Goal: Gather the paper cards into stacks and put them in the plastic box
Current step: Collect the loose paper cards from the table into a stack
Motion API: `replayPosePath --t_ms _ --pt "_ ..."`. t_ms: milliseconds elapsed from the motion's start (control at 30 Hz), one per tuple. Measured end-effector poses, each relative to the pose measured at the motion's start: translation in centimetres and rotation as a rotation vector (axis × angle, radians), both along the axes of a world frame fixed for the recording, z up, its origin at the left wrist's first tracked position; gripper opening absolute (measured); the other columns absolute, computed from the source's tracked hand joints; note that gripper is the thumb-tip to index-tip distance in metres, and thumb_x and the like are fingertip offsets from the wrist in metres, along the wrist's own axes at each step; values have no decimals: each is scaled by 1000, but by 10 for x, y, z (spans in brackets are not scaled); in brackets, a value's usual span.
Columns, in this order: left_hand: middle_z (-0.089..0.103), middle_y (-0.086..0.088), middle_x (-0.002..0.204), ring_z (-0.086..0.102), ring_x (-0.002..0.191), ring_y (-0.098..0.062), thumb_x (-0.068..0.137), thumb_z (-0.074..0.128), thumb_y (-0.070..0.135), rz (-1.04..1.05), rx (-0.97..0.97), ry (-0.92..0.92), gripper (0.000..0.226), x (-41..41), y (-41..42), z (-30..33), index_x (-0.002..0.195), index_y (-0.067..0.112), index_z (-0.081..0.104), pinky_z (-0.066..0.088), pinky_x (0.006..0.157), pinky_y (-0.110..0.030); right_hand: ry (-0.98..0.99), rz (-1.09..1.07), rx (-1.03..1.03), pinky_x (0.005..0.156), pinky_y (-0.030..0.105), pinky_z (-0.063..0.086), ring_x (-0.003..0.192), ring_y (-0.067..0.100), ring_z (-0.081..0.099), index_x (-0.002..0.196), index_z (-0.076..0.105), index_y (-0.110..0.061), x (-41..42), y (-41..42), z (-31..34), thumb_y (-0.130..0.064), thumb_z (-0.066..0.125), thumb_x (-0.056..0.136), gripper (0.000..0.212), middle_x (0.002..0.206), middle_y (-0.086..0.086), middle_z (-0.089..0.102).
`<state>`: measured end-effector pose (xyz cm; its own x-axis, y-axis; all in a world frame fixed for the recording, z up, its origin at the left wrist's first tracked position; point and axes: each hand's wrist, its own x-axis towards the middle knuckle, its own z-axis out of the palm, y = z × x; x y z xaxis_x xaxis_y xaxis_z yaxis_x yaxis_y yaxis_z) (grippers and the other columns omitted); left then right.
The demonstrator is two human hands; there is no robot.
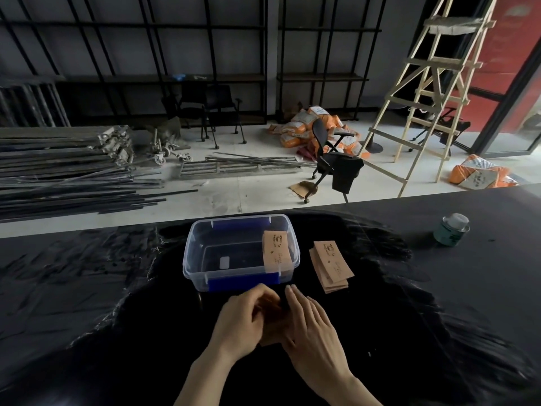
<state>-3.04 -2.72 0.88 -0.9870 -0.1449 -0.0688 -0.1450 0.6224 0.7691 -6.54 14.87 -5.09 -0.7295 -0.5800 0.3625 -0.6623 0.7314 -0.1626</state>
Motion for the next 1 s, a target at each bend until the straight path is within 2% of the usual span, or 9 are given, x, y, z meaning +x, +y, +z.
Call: replayPosePath --t_ms 100,233,400,500,600,700,833,900,1000 --pt "75 13 103 73 98 2 96 62 3 55 153 62 32 1 9 -7 110 32 57 62 89 -22 -50 67 28 110 42 49 136 22 54 154 37 -14 0 3 2 -39 70 85 81 147 5 58" --pt "62 17 123 60 117 -2 93 67 17 269 157 128 32 14 -5 -23 117 35 55 48 98 -25 -23 68 39 94 38 58 106 21 67 128 60 -19 -2 2 9 -43 50 88 48 112 -1 69" --pt "50 12 133 54 118 -5 86 61 15 13 93 -127 51 23 0 -25 130 39 48 49 105 -29 73 67 29 91 39 60 105 24 69 114 61 -15 -4 -2 6 -40 67 87 37 109 3 71" --pt "44 16 132 55 115 -5 89 63 10 -65 2 -127 56 14 5 -23 131 42 46 49 100 -23 22 49 73 89 37 59 99 21 66 124 58 -16 -9 -1 6 -47 44 93 46 109 0 68" --pt "48 21 133 59 116 -2 92 60 9 -142 -60 -145 57 10 3 -22 131 48 45 50 105 -26 -13 31 138 95 39 57 108 24 64 135 55 -16 -12 1 5 -48 39 92 56 116 2 67" --pt "54 22 136 58 122 -2 95 61 12 -176 -120 -122 56 6 3 -21 131 50 43 48 110 -28 -47 45 113 98 40 54 112 23 62 126 57 -19 -13 3 6 -46 43 94 44 118 0 66" --pt "57 23 130 51 114 6 95 64 21 -120 -229 -15 46 5 2 -22 129 47 47 43 113 -26 -48 49 66 88 36 56 94 17 60 115 56 -24 -16 3 12 -45 45 98 30 108 -3 64" --pt "52 22 135 47 124 2 94 63 27 -119 -304 6 46 4 3 -25 132 46 46 33 119 -27 -40 57 113 84 37 56 90 19 60 110 56 -23 -15 1 16 -44 42 98 28 105 -2 64" --pt "28 16 158 23 150 -10 90 66 35 -156 -438 -24 65 1 9 -29 146 42 34 16 128 -34 -41 49 178 80 38 55 90 23 58 109 56 -21 -17 -5 18 -38 45 94 26 105 0 64"
